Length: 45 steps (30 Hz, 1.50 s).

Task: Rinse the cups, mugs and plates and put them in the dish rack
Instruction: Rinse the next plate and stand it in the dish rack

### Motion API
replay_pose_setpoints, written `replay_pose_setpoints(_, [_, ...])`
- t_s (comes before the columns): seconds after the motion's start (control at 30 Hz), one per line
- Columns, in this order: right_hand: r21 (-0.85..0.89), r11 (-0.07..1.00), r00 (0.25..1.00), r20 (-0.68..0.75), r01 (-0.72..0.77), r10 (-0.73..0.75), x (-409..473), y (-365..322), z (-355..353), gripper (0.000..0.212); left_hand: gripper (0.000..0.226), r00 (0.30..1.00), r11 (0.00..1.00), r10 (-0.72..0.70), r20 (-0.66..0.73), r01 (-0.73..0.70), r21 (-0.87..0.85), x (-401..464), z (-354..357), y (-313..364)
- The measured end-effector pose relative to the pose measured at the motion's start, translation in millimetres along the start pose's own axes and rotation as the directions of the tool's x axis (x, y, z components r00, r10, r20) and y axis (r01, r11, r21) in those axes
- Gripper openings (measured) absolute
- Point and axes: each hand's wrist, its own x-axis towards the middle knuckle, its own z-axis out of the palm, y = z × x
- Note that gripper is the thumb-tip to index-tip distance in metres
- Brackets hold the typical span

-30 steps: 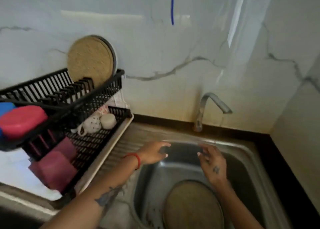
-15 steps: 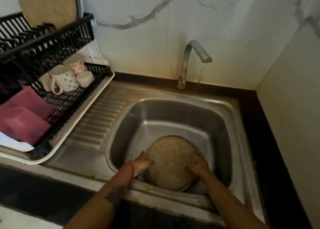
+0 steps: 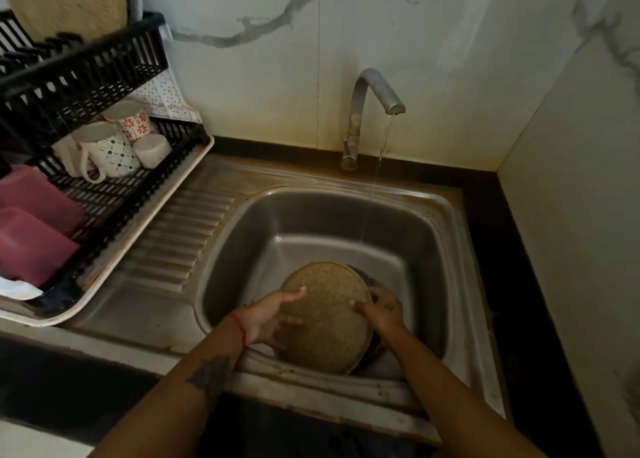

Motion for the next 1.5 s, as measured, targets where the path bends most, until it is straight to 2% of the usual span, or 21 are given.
replay_pose_setpoints(0.1, [0.096,0.995,0.983,0.174,0.039,-0.055,-14.9,-22.3,4.2,0.017,0.099,0.994,0.997,0.072,-0.085,-0.071,0.017,-4.7,4.2,-1.0])
replay_pose_setpoints(0.2, [0.063,0.966,0.946,0.194,0.251,-0.259,-32.1,-55.5,4.1,0.009,0.096,0.967,0.973,0.181,-0.178,-0.202,-0.109,-18.5,6.1,5.7])
replay_pose_setpoints(0.27, [-0.007,0.901,0.888,0.176,0.433,-0.425,-44.2,-80.8,1.5,0.014,0.091,0.955,0.942,0.245,-0.169,-0.276,-0.193,-36.8,6.4,18.7])
replay_pose_setpoints(0.37, [-0.125,0.703,0.713,0.104,0.701,-0.693,-61.4,-113.2,-5.5,0.008,0.076,0.914,0.874,0.402,-0.063,-0.403,-0.270,-69.2,4.6,44.4])
replay_pose_setpoints(0.43, [-0.188,0.558,0.579,0.082,0.808,-0.811,-72.2,-126.1,-7.6,0.006,0.069,0.867,0.796,0.497,-0.029,-0.469,-0.384,-88.0,7.6,60.6])
replay_pose_setpoints(0.5, [-0.261,0.438,0.477,0.110,0.860,-0.872,-80.6,-129.4,-5.1,0.010,0.063,0.820,0.707,0.564,-0.095,-0.539,-0.459,-97.8,17.2,71.8])
replay_pose_setpoints(0.57, [-0.354,0.338,0.417,0.178,0.872,-0.891,-82.8,-126.0,-2.2,0.018,0.050,0.787,0.635,0.577,-0.218,-0.600,-0.487,-98.3,28.6,77.6])
replay_pose_setpoints(0.67, [-0.430,0.172,0.340,0.350,0.886,-0.873,-72.8,-113.6,-6.2,0.037,0.042,0.791,0.575,0.525,-0.313,-0.601,-0.555,-86.5,37.6,78.0])
replay_pose_setpoints(0.77, [-0.496,0.024,0.339,0.557,0.868,-0.758,-53.7,-103.0,-21.5,0.052,0.044,0.792,0.531,0.513,-0.332,-0.596,-0.602,-72.1,45.0,85.0])
replay_pose_setpoints(0.83, [-0.575,-0.049,0.387,0.608,0.817,-0.693,-33.6,-103.3,-41.7,0.053,0.048,0.801,0.517,0.513,-0.308,-0.575,-0.634,-63.7,53.6,94.4])
replay_pose_setpoints(0.9, [-0.713,-0.055,0.500,0.542,0.699,-0.676,-10.4,-112.3,-68.5,0.057,0.051,0.832,0.522,0.475,-0.286,-0.528,-0.670,-54.9,61.4,104.9])
replay_pose_setpoints(0.97, [-0.841,0.046,0.655,0.384,0.539,-0.651,6.9,-126.6,-94.1,0.065,0.051,0.852,0.538,0.446,-0.273,-0.500,-0.679,-48.0,69.6,114.4])
replay_pose_setpoints(1.03, [-0.894,0.120,0.744,0.277,0.432,-0.608,13.2,-139.3,-101.1,0.070,0.053,0.859,0.538,0.447,-0.248,-0.480,-0.693,-43.1,79.4,122.9])
replay_pose_setpoints(1.07, [-0.894,0.118,0.749,0.283,0.432,-0.599,10.6,-144.2,-93.9,0.071,0.056,0.862,0.524,0.451,-0.232,-0.466,-0.713,-40.4,84.1,126.4])
replay_pose_setpoints(1.1, [-0.882,0.082,0.723,0.323,0.463,-0.611,6.7,-148.2,-81.7,0.071,0.058,0.865,0.514,0.453,-0.215,-0.450,-0.731,-38.7,89.5,130.3])
replay_pose_setpoints(1.17, [-0.827,-0.042,0.633,0.461,0.561,-0.622,-3.3,-150.4,-52.0,0.064,0.062,0.876,0.519,0.441,-0.197,-0.428,-0.740,-36.9,97.7,136.3])
replay_pose_setpoints(1.23, [-0.764,-0.077,0.581,0.548,0.641,-0.602,-6.7,-145.7,-37.1,0.057,0.067,0.889,0.561,0.415,-0.194,-0.417,-0.715,-33.2,100.3,142.2])
replay_pose_setpoints(1.3, [-0.703,-0.135,0.530,0.634,0.698,-0.564,-0.9,-136.8,-47.1,0.055,0.068,0.905,0.582,0.388,-0.172,-0.386,-0.716,-30.6,97.8,141.6])
replay_pose_setpoints(1.4, [-0.605,-0.272,0.406,0.742,0.748,-0.534,13.7,-120.7,-84.5,0.057,0.064,0.876,0.548,0.445,-0.186,-0.431,-0.717,-29.5,85.1,142.0])
replay_pose_setpoints(1.43, [-0.622,-0.294,0.409,0.734,0.726,-0.542,19.6,-116.8,-100.1,0.056,0.063,0.864,0.550,0.462,-0.201,-0.457,-0.699,-29.1,80.7,143.4])
replay_pose_setpoints(1.5, [-0.714,-0.284,0.466,0.655,0.641,-0.595,27.3,-112.1,-123.4,0.055,0.065,0.859,0.557,0.459,-0.226,-0.476,-0.680,-29.2,77.0,147.0])
